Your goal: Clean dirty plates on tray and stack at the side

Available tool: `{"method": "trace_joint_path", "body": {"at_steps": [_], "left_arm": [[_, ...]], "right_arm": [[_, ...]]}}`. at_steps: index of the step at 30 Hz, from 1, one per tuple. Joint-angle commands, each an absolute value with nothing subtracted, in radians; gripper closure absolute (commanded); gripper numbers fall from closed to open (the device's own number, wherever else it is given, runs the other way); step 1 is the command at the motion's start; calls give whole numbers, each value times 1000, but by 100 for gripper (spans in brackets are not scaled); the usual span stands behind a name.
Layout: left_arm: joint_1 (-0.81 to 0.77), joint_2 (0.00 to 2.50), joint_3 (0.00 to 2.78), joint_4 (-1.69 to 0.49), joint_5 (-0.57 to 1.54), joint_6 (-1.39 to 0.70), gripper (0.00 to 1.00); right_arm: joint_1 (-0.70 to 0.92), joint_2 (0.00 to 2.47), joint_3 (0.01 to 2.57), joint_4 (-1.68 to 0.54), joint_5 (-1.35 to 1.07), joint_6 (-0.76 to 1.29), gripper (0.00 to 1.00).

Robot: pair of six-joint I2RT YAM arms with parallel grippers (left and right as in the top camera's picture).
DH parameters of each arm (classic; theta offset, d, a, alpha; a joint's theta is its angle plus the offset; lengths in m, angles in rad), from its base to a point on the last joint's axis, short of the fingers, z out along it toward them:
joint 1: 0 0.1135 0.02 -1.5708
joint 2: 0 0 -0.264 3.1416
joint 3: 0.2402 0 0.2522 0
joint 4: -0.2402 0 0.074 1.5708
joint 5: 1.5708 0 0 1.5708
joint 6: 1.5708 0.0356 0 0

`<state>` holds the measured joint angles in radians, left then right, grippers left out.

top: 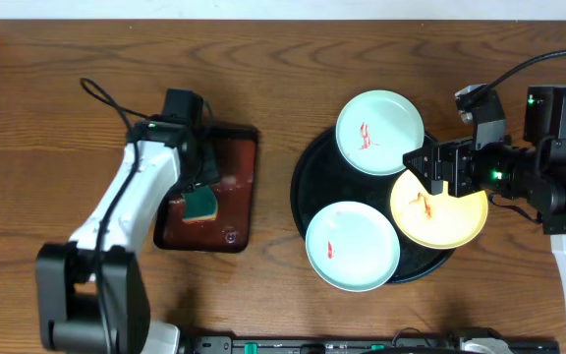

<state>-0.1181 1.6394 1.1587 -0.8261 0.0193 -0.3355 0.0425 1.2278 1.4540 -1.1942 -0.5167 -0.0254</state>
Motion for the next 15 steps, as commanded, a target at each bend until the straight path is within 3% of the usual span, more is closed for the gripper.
{"method": "trace_joint_path", "body": {"at_steps": [1, 12, 15], "left_arm": [[-115, 1635, 1169, -873, 43, -322, 40], [-115, 1676, 976, -689, -1, -323, 48], [-115, 1700, 929, -602, -1, -323, 62]], "right_arm": [[33, 1222, 1472, -1202, -528, -12, 21], [33, 1222, 1472, -1223, -521, -12, 20], [33, 1222, 1472, -1223, -521, -12, 21]]}}
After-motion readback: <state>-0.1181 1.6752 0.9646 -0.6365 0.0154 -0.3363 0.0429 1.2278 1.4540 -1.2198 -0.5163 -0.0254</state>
